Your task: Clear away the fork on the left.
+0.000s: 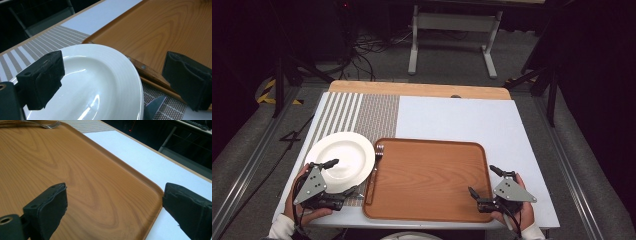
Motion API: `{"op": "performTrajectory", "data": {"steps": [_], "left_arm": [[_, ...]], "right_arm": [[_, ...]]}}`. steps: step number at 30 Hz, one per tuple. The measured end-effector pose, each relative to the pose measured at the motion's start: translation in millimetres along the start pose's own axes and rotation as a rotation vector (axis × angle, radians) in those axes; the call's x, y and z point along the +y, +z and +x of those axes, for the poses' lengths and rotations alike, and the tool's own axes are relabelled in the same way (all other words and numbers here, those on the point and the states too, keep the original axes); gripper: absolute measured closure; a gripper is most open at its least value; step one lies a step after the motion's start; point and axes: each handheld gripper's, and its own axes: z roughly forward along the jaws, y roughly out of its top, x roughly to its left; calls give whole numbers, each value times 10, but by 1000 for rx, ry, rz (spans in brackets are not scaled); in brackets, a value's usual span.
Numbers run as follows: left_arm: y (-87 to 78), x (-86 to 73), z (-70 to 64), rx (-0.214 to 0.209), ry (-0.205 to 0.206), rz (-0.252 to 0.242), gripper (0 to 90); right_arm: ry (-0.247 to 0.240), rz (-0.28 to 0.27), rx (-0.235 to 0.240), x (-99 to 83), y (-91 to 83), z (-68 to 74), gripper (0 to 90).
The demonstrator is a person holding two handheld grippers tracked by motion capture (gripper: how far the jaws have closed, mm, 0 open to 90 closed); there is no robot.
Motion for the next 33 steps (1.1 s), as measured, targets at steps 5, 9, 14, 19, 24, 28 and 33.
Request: {"op": "performTrajectory", "data": {"steps": [5,9,14,19,24,28,33], "left_arm": [[-10,2,11,-2,-4,-13,55],[-24,-7,13,-7,-1,-14,53],[-42,-19,27,-4,-7,-27,59],[-27,-13,17,-10,-4,-22,57],[-22,-9,14,-12,-3,-19,58],[-22,-11,23,-4,-8,-22,55],[-16,-12,30,-4,-16,-24,44]], "right_arm": [[-6,15,-4,-2,9,12,68],[-8,7,-8,13,7,21,68],[-17,18,-9,15,27,30,68],[-9,11,-12,8,15,13,68],[-13,16,-8,5,18,16,68],[-12,18,-13,3,19,12,68],[-13,20,-11,-4,24,8,70]]}}
